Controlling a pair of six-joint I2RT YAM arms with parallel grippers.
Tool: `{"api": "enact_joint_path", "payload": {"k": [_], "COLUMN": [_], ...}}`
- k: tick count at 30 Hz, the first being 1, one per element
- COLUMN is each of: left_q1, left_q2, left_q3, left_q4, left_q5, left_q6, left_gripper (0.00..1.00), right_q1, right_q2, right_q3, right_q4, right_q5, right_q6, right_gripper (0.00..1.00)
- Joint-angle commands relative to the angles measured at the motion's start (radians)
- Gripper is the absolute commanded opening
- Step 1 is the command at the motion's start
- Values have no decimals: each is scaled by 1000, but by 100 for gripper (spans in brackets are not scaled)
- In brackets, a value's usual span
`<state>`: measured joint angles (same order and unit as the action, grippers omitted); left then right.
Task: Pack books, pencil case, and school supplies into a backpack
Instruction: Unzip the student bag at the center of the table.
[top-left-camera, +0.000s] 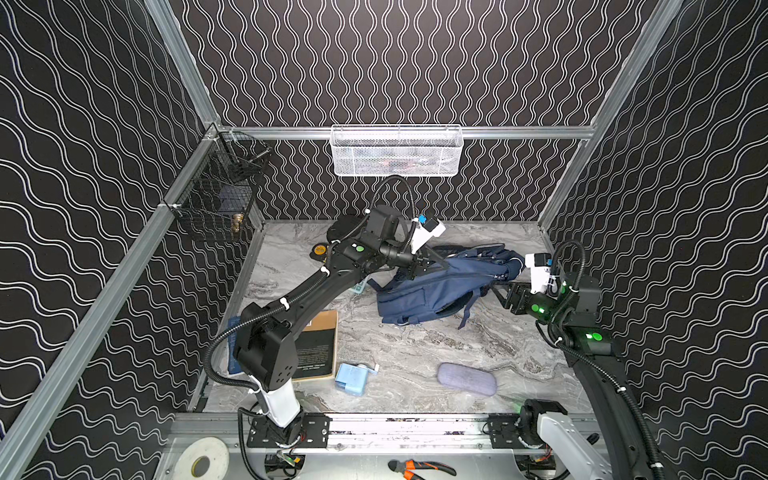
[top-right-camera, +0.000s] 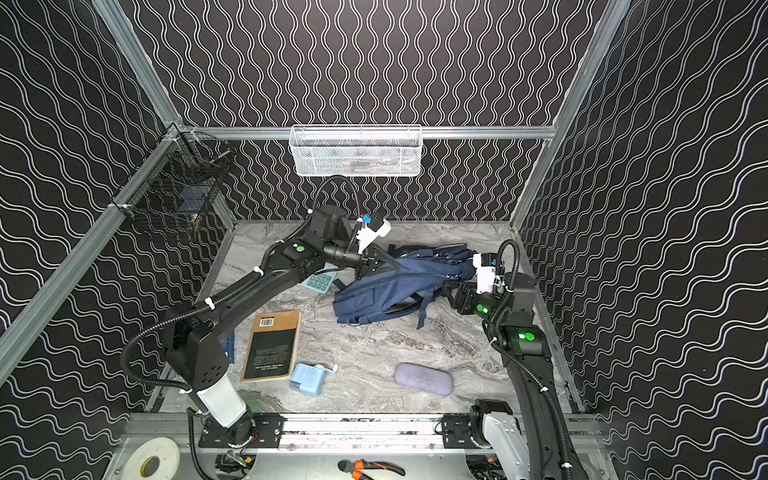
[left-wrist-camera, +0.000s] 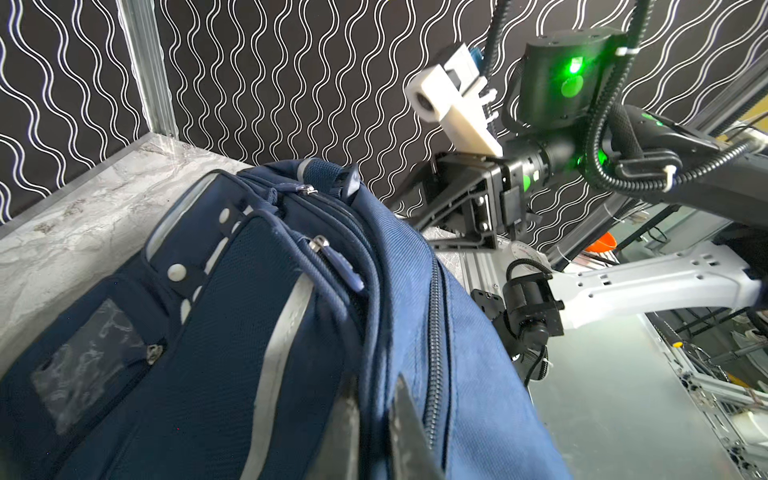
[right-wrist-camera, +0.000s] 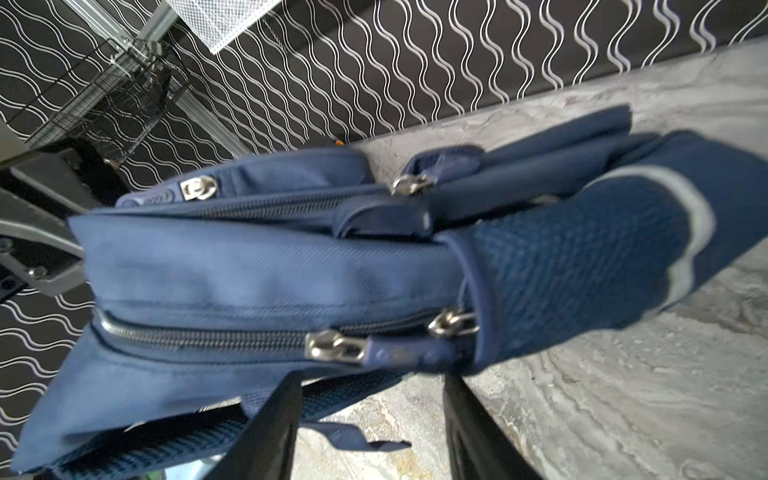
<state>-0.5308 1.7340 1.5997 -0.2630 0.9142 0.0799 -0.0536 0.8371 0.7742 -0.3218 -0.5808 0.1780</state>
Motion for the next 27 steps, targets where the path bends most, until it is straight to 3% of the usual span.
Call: {"api": "enact_joint_path", "payload": {"k": [1,12,18,22,27], "left_q1": [13,25,24,27,29], "left_q2": [-16,-10,-6,-1,0], "left_q3": [-7,-9,-10,-11,-12], "left_q4": [67,77,87,92,99], "left_q5": [77,153,148,141,138], "left_q6": [22,15,12,8,3], "left_gripper": [0,0,0,0,0], "right_q1": [1,-3,-3,-4,-4], "right_q2": [11,64,57,41,27], "right_q3": [2,-3,-21,-34,-48], "right_q4": [4,105,121,113,113], "right_q5": [2,-215,-258,-247,-234], "right_q6": [-40,-15,2,16,30], "right_gripper": [57,54,36,12,5]}}
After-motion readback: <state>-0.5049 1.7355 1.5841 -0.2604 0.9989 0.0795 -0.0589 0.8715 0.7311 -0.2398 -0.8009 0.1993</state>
